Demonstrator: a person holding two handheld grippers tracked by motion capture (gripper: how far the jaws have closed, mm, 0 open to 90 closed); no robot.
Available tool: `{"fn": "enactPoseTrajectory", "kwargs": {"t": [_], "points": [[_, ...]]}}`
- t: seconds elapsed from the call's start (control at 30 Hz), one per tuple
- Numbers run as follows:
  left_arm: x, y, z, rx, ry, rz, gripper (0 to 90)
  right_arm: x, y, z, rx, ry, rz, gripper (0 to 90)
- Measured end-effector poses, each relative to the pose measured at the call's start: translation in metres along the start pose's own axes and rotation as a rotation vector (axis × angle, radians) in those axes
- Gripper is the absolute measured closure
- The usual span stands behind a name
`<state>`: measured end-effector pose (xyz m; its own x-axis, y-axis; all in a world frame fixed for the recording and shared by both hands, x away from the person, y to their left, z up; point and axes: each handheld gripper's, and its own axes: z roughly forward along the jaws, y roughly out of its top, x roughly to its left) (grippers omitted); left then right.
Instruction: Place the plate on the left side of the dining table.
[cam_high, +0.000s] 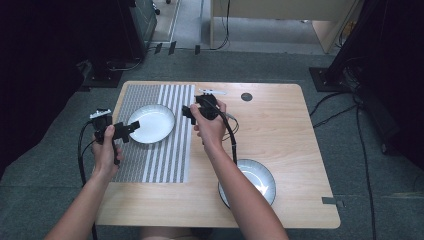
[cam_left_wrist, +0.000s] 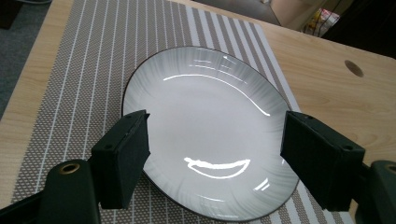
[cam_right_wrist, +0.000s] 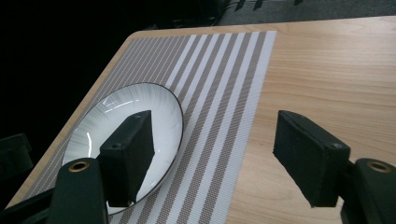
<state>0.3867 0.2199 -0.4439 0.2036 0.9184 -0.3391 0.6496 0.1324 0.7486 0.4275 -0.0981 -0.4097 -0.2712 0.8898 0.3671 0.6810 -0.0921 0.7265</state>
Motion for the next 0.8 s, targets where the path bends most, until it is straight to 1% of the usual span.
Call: {"fn": "enactPoseTrajectory", "kwargs": {"t": [0.03,0.1,0.13,0.17,0.2,0.3,0.37,0.43,0.5,0.57,0.7,0.73,0.8], "points": [[-0.001,-0.002,-0.002,-0.001,-0.001,0.009,23.5,-0.004,0.0,-0.005,-0.006,0.001,-0.003,29.2],[-0.004,-0.005,-0.004,0.001,-0.005,0.023,23.3,-0.01,-0.001,-0.012,-0.004,-0.012,-0.01,29.2],[-0.006,-0.008,-0.006,0.0,-0.003,0.036,23.0,-0.014,-0.001,-0.015,-0.005,-0.01,-0.005,29.2],[-0.007,-0.008,-0.006,-0.002,-0.001,0.037,22.8,-0.02,-0.002,-0.02,-0.01,-0.003,0.002,29.2],[-0.009,-0.01,-0.008,-0.004,-0.001,0.045,22.7,-0.022,-0.002,-0.021,-0.012,-0.001,0.005,29.2],[-0.014,-0.015,-0.012,-0.011,0.009,0.072,22.4,-0.033,-0.003,-0.032,-0.019,-0.001,0.021,29.1],[-0.017,-0.018,-0.015,-0.015,0.002,0.094,22.0,-0.04,-0.004,-0.039,-0.024,0.003,0.027,28.9],[-0.02,-0.021,-0.019,-0.021,-0.009,0.104,21.7,-0.046,-0.005,-0.046,-0.028,0.01,0.014,27.8],[-0.022,-0.024,-0.022,-0.025,-0.015,0.119,21.2,-0.051,-0.006,-0.054,-0.034,0.002,0.0,27.5],[-0.023,-0.027,-0.024,-0.028,-0.023,0.123,20.9,-0.054,-0.007,-0.059,-0.04,-0.002,-0.007,26.7],[-0.025,-0.034,-0.031,-0.026,-0.04,0.136,20.1,-0.065,-0.008,-0.073,-0.054,-0.008,0.002,25.5],[-0.026,-0.036,-0.032,-0.022,-0.041,0.144,20.4,-0.069,-0.008,-0.077,-0.06,-0.008,0.008,25.4],[-0.028,-0.041,-0.033,-0.017,-0.031,0.169,21.0,-0.074,-0.01,-0.082,-0.067,-0.014,0.005,25.0]]}}
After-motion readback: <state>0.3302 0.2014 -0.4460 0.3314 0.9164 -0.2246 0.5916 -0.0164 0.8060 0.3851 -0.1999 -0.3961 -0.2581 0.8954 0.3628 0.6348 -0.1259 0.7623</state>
